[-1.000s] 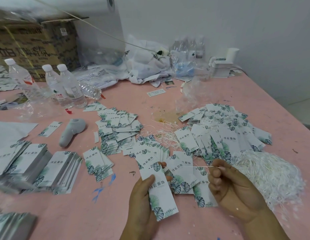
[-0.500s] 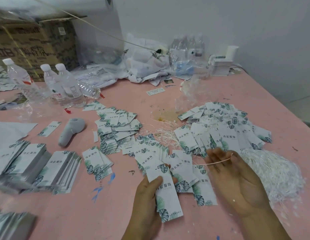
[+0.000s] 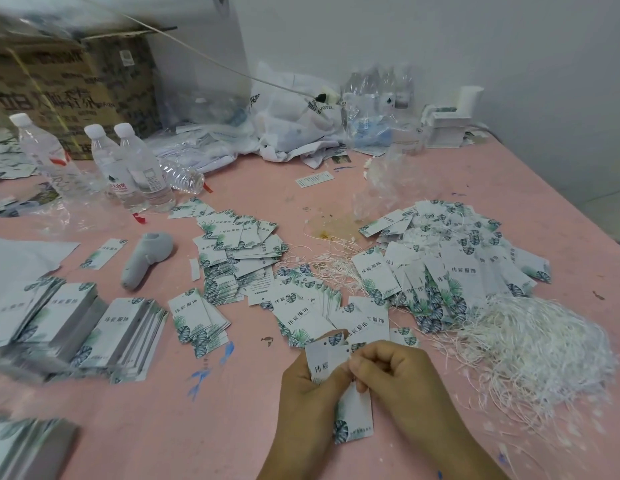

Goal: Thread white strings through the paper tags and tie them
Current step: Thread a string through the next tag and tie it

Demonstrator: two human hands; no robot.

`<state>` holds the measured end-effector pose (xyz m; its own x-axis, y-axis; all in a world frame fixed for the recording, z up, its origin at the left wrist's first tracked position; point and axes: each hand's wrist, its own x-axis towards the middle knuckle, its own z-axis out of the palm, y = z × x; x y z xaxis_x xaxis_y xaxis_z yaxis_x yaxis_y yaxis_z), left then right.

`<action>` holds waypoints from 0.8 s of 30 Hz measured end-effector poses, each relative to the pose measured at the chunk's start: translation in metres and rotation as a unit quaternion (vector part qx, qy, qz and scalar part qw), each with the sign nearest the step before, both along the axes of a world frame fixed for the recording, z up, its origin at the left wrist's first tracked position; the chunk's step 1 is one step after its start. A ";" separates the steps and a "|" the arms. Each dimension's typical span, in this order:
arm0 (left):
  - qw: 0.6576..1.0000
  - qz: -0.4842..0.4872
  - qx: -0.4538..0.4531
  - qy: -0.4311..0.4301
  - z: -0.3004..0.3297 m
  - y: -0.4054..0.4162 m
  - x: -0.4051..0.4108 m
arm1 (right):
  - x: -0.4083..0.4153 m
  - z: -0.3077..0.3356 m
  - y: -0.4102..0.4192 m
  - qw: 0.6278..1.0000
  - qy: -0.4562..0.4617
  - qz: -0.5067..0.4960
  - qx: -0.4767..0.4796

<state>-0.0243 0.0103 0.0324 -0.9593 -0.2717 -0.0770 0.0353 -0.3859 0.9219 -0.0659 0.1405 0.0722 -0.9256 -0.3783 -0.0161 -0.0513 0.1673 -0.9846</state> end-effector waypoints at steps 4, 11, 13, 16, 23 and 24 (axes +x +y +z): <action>1.000 0.001 0.008 0.010 0.001 0.000 -0.001 | -0.001 0.000 -0.001 0.999 0.016 -0.015 0.050; 0.999 -0.023 0.043 0.007 0.002 -0.001 0.000 | -0.004 0.000 0.004 0.999 -0.019 -0.017 0.035; 0.999 -0.020 0.038 -0.008 0.002 -0.001 0.000 | -0.004 0.000 0.005 0.999 -0.022 -0.016 0.035; 0.999 -0.018 0.050 -0.012 0.004 -0.002 0.000 | -0.006 0.001 0.007 0.999 -0.009 -0.010 0.050; 0.998 -0.023 0.049 -0.017 0.010 -0.001 0.001 | -0.006 0.002 0.009 0.998 -0.005 0.014 0.060; 0.998 -0.026 0.048 -0.015 0.011 -0.001 0.001 | -0.006 0.002 0.010 0.998 -0.003 0.016 0.061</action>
<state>-0.0231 0.0091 0.0431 -0.9687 -0.2115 -0.1300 -0.0149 -0.4732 0.8809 -0.0721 0.1500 0.0741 -0.9124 -0.4031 -0.0705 -0.0521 0.2852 -0.9570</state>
